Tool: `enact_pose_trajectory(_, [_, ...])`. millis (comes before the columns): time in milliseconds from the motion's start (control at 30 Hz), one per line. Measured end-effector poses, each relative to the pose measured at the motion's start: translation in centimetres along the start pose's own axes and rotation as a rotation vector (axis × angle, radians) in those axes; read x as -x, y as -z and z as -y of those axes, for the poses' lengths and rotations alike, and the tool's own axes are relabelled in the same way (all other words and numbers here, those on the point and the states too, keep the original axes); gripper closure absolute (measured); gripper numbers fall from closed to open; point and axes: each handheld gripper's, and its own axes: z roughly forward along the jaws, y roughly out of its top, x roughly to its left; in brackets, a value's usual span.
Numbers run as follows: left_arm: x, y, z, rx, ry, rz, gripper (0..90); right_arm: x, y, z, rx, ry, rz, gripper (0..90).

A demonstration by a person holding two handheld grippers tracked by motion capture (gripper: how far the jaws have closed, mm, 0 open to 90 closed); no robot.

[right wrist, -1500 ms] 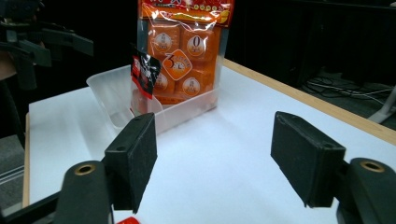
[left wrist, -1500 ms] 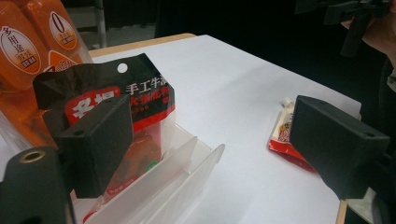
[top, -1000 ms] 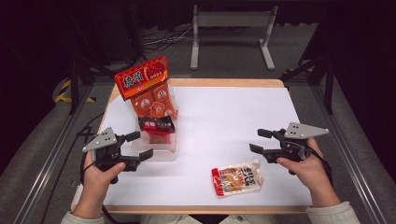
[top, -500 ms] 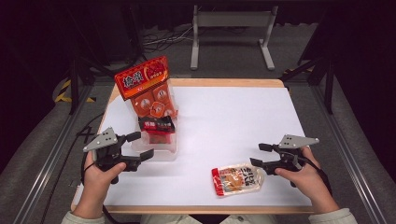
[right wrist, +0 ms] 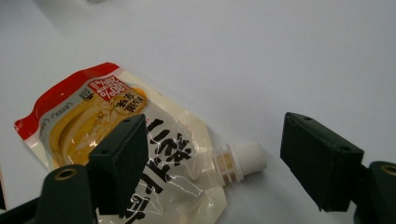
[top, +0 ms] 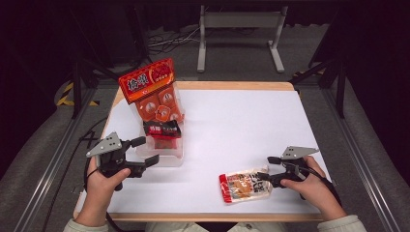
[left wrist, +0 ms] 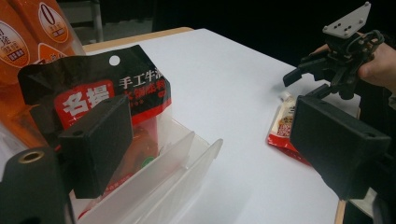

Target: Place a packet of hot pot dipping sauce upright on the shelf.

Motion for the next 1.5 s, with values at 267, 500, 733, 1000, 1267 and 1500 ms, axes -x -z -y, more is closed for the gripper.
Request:
enact_pose_trajectory(267, [0.0, -0.1, 0.0, -0.011, -0.002, -0.001, 14.4, 0.2, -0.7, 0.4, -0.017, -0.018, -0.010, 23.6])
enact_pose_trajectory(500, [0.0, 0.0, 0.0, -0.009, 0.002, 0.003, 14.4, 0.1, -1.2, 0.6, -0.033, -0.028, -0.014, 23.9])
enact_pose_trajectory(733, [0.0, 0.0, 0.0, -0.010, 0.005, 0.002, 14.4, 0.0, -1.4, 0.8, -0.042, -0.053, -0.022, 24.6])
enact_pose_trajectory(1000, [0.0, -0.3, 0.0, -0.013, 0.002, 0.006, 14.4, -0.8, -1.7, 1.1, -0.044, 0.001, 0.045, 26.2])
enact_pose_trajectory(1267, [0.2, -0.6, 0.0, -0.029, -0.002, 0.014, 14.3, -1.3, -1.7, 1.4, -0.032, 0.052, 0.106, 42.1])
enact_pose_trajectory(1500, [0.2, -0.5, 0.0, -0.024, -0.002, 0.015, 14.2, -1.7, -1.9, 1.3, -0.031, 0.110, 0.090, 51.2])
